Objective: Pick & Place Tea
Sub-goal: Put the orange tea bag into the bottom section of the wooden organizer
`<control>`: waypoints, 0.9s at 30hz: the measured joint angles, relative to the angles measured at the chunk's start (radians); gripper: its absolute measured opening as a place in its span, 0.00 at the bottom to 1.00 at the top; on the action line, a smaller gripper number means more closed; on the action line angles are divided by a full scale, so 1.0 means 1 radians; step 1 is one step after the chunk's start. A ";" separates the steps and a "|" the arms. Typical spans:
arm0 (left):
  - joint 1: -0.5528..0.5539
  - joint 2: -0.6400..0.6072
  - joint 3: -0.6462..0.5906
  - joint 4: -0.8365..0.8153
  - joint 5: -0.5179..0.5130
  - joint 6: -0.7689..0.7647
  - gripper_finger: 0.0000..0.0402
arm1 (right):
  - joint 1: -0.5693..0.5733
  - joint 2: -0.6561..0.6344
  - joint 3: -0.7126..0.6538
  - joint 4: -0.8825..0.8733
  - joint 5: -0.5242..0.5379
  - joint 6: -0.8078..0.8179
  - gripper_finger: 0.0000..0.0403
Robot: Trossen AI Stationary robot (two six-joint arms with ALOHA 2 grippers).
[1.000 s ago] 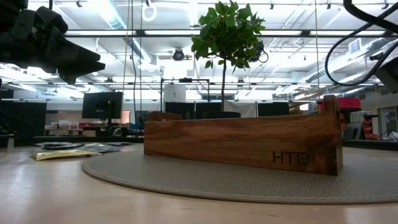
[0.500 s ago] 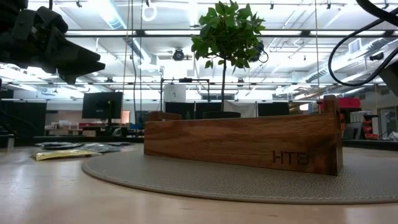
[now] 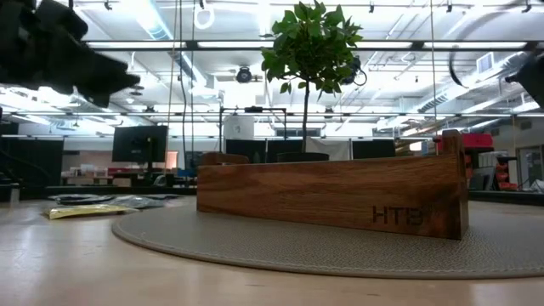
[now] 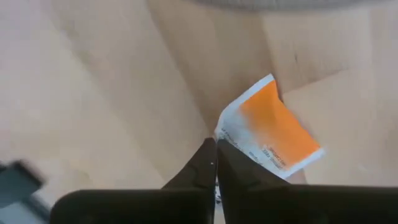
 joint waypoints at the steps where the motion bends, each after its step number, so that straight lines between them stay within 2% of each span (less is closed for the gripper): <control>1: 0.000 0.000 0.000 0.017 0.000 0.021 0.48 | -0.007 -0.015 0.003 -0.001 0.011 -0.009 0.01; 8: 0.000 0.027 0.000 0.112 0.038 0.207 0.48 | -0.069 -0.148 0.044 0.043 0.181 -0.111 0.01; 13: 0.000 0.070 0.000 0.172 0.041 0.303 0.48 | -0.132 -0.235 0.051 0.098 0.234 -0.213 0.00; 20: 0.000 0.174 0.001 0.318 0.051 0.367 0.48 | -0.251 -0.275 0.051 0.142 0.197 -0.405 0.00; 27: 0.002 0.317 0.001 0.492 0.053 0.465 0.48 | -0.424 -0.275 0.051 0.314 0.021 -0.662 0.00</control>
